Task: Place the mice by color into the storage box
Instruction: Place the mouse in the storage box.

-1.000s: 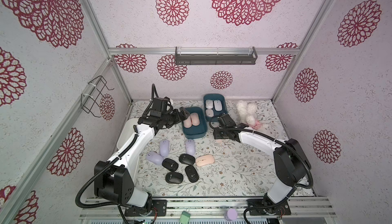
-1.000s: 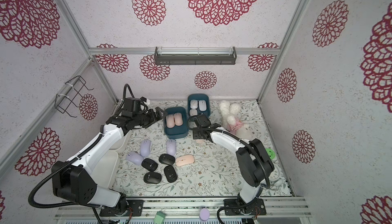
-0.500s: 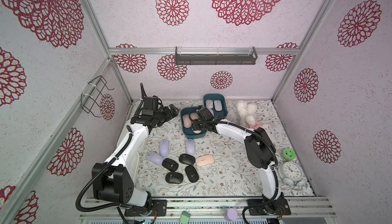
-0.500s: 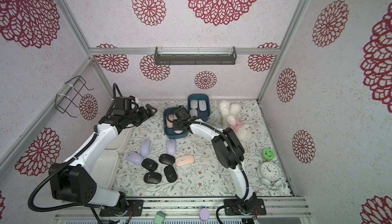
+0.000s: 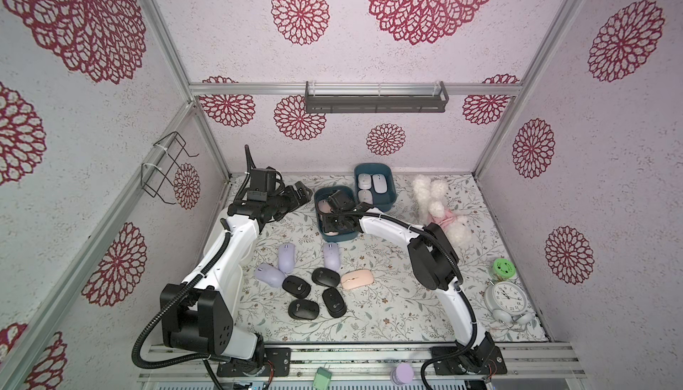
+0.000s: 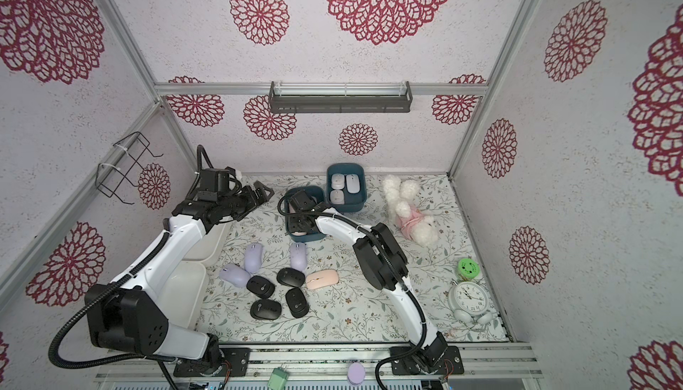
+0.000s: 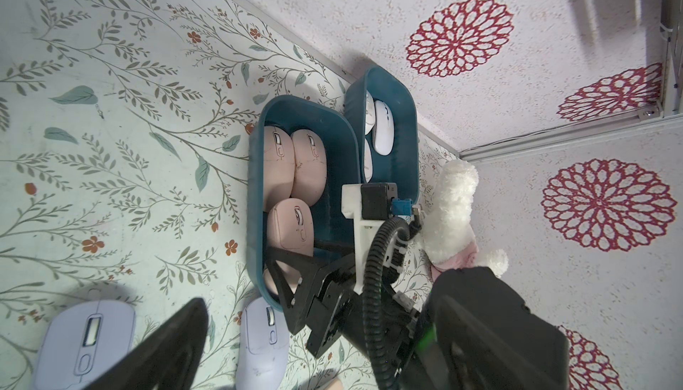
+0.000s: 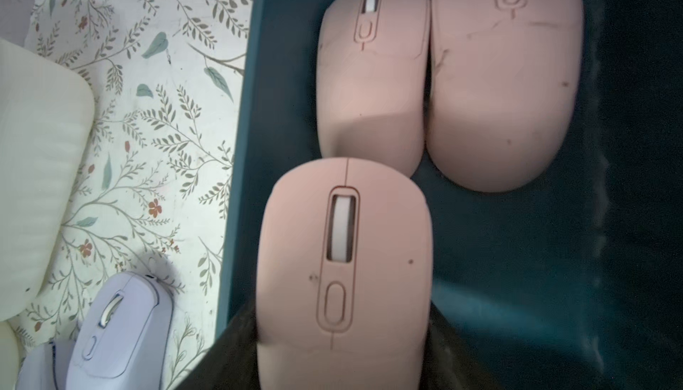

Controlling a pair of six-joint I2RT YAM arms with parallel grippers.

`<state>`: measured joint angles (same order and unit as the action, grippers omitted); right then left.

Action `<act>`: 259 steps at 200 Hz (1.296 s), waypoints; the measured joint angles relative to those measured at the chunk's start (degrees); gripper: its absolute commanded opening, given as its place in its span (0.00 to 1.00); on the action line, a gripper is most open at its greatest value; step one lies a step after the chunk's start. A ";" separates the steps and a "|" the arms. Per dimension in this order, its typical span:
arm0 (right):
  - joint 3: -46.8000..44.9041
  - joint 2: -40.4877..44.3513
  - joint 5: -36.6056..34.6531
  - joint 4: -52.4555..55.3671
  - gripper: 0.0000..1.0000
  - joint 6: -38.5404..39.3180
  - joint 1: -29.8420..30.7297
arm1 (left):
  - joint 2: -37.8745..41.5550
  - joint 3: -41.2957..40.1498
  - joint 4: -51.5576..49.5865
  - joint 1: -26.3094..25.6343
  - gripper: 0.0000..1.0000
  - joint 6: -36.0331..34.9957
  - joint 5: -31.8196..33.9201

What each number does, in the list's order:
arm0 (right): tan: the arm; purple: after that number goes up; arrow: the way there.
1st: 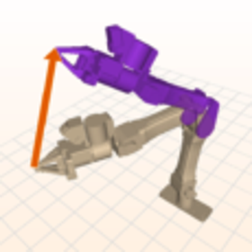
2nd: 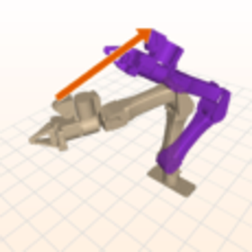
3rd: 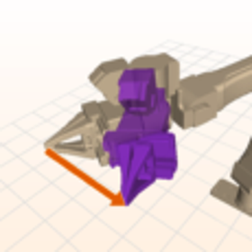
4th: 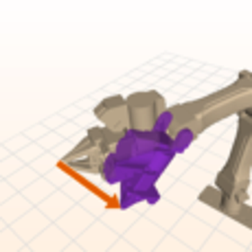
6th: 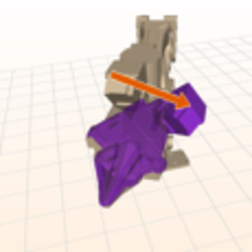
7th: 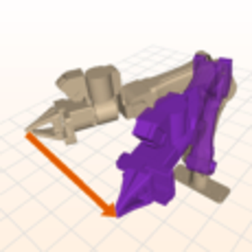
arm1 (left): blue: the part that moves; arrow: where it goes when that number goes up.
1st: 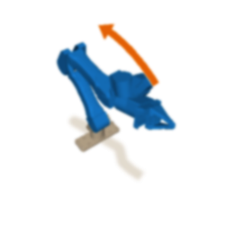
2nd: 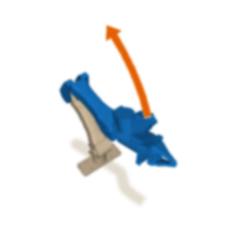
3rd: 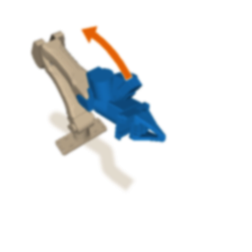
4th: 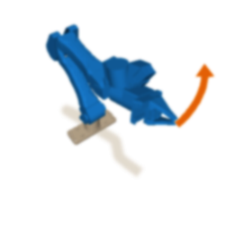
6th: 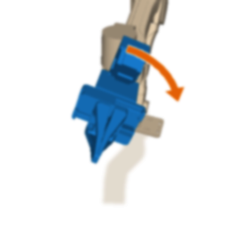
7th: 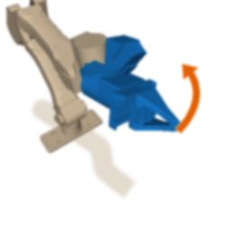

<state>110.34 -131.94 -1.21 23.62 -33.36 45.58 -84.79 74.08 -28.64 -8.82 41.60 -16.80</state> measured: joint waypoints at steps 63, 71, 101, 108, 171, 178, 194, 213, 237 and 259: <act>3.28 -2.99 0.74 3.28 0.61 -0.90 0.11 | 0.00 0.00 0.00 0.11 0.98 0.02 -0.20; 3.85 -3.54 1.07 3.56 0.62 -0.87 0.11 | 0.00 0.00 0.00 0.11 0.98 0.04 -0.22; 4.50 -4.39 1.57 4.26 0.69 -0.72 0.07 | 0.00 0.00 0.00 0.13 0.98 0.07 -0.42; 4.59 -4.39 1.75 4.44 0.70 -0.70 0.04 | 0.00 0.00 0.00 0.15 0.98 0.07 -0.46; 4.81 -4.22 2.80 4.74 0.65 0.00 -0.17 | -0.46 0.00 0.00 0.31 0.98 0.24 -0.87; 4.79 -4.09 2.75 4.94 0.65 0.26 -0.17 | -0.55 0.00 0.00 0.35 0.98 0.24 -0.90; 4.17 -3.13 2.38 5.03 0.65 0.81 -0.17 | -0.72 0.00 0.00 0.37 0.98 0.24 -0.92; 3.30 -1.09 1.01 5.03 0.64 1.60 -0.26 | -0.74 0.00 0.00 0.37 0.98 0.26 -1.03; 3.30 0.66 -1.18 4.63 0.59 3.28 -0.52 | -0.79 0.00 0.00 0.37 0.98 0.26 -1.11; 3.54 0.79 -3.50 4.35 0.52 5.49 -1.16 | -0.85 0.00 0.00 0.37 0.98 0.26 -1.31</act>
<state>113.89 -131.15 -4.71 27.97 -27.88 44.42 -85.65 74.08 -28.64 -8.45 41.87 -18.11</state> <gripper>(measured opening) 0.546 0.979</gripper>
